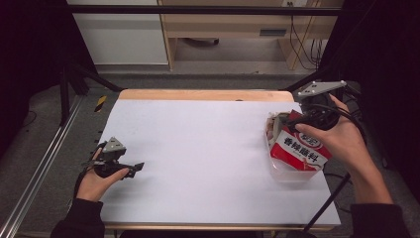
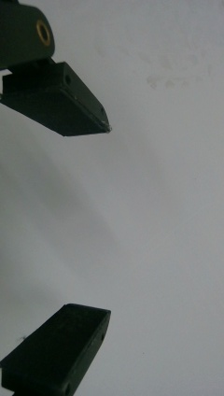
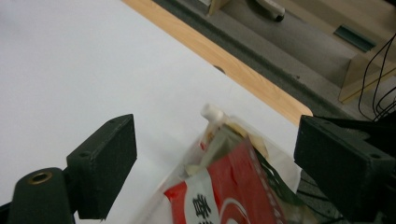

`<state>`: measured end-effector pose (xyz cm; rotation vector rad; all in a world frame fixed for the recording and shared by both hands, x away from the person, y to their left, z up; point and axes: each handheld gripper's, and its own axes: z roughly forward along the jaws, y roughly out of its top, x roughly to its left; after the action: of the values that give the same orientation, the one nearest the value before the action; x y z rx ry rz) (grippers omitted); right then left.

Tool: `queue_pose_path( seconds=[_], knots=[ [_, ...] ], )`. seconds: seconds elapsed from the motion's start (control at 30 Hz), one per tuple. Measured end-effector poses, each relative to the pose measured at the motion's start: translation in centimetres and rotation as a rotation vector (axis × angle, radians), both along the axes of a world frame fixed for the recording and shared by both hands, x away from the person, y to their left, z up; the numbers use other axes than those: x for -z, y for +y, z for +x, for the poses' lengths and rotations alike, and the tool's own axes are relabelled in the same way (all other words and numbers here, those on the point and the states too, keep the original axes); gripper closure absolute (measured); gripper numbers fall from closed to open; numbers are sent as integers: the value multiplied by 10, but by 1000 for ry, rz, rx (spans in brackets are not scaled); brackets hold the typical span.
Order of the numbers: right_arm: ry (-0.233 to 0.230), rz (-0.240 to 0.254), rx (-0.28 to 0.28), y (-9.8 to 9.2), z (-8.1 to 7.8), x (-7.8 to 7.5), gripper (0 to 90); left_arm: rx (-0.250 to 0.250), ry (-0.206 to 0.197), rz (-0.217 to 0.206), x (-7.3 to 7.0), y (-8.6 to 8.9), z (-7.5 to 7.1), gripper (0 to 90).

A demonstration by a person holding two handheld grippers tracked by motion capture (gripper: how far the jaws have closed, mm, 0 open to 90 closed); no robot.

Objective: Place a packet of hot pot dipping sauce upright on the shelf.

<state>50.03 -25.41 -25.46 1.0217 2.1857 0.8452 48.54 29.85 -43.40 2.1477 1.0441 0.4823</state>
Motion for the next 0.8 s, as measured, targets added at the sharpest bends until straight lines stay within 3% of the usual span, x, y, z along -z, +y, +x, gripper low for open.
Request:
queue_pose_path(
  seconds=[0.33,0.4,0.57,0.7,0.8],
  knots=[
    [-77,56,0,48,-3,-17,128,-4,-5,1,0,2,0,91],
    [-97,82,-17,66,-3,-19,138,-6,-8,2,0,2,0,87],
    [-100,98,-51,93,-2,-14,137,-5,-9,-9,0,2,0,82],
    [-88,113,-84,124,1,3,140,-4,-14,-13,-2,4,-1,80],
    [-82,115,-93,134,1,13,145,-6,-15,-15,-2,5,-1,80]
  ],
)
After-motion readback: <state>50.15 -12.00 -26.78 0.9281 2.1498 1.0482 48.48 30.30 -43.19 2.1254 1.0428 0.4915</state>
